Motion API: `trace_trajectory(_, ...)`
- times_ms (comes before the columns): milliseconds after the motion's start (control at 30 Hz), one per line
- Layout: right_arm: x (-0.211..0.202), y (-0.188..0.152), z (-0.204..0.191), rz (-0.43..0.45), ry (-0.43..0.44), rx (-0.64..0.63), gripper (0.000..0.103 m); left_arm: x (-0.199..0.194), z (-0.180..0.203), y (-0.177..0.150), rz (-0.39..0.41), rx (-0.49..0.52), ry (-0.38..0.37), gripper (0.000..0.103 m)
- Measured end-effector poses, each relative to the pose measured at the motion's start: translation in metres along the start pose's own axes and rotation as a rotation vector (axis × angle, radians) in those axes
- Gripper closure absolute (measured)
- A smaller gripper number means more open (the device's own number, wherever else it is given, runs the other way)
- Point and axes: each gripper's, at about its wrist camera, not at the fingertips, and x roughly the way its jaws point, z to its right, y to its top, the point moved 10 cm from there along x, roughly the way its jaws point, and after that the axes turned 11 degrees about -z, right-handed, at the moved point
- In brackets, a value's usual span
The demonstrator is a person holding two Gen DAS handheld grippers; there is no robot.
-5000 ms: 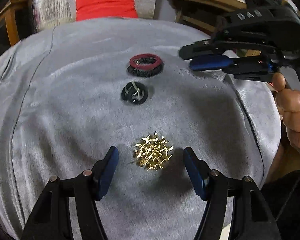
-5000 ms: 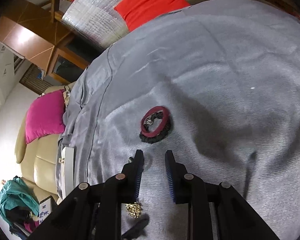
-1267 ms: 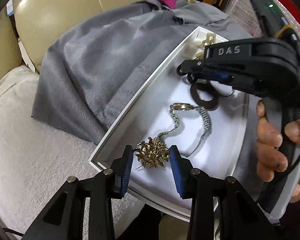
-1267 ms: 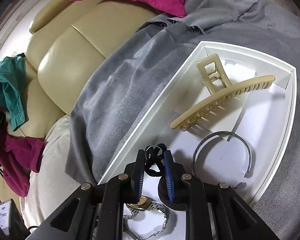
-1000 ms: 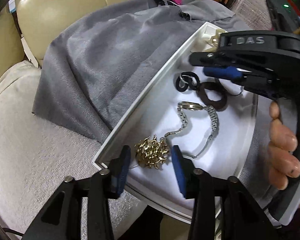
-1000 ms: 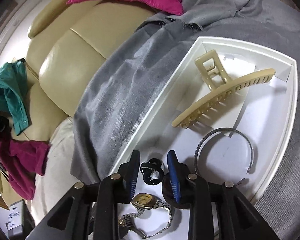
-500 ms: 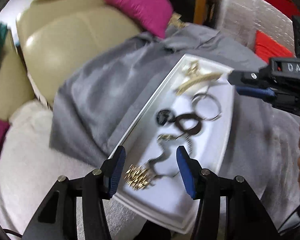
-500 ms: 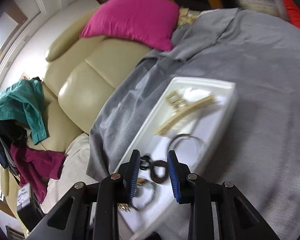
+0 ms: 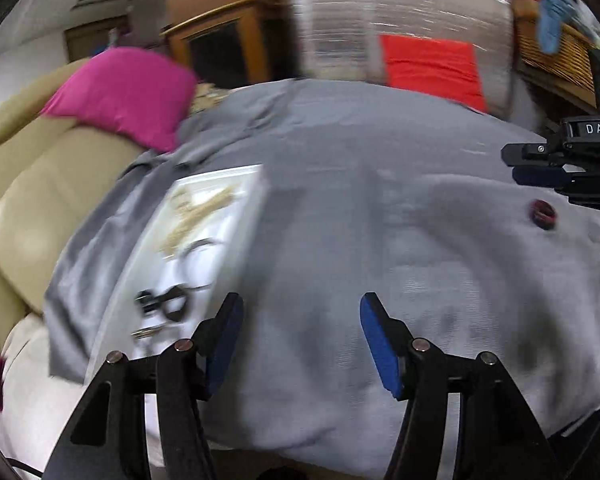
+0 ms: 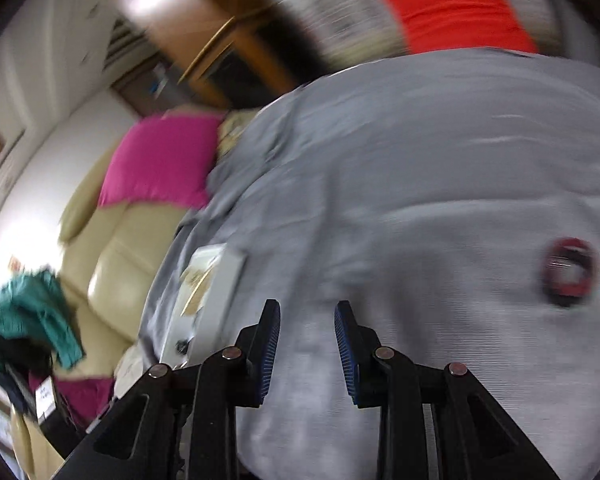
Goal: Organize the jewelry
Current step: 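Move the right gripper back to the bed and grasp the red ring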
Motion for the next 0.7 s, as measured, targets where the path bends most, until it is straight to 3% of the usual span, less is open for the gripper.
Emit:
trace_trajectory(200, -0.061, 0.013, 0.108, 0.109, -0.025, 0.202, 0.072, 0.014, 0.067, 0.006, -0.053, 0.080, -0.059, 0.041)
trace_trajectory(333, -0.065, 0.016, 0.164, 0.088, -0.056, 0.302, 0.072, 0.024, 0.099, 0.014, -0.081, 0.106, -0.082, 0.041)
trace_trajectory(600, -0.033, 0.029, 0.211, 0.007, -0.058, 0.406, 0.073, 0.056, 0.125, 0.029, -0.149, 0.102, -0.089, 0.041)
trace_trajectory(700, -0.020, 0.032, 0.218, -0.018, -0.081, 0.409, 0.082, 0.065, 0.126, 0.030, -0.175, 0.091, -0.099, 0.041)
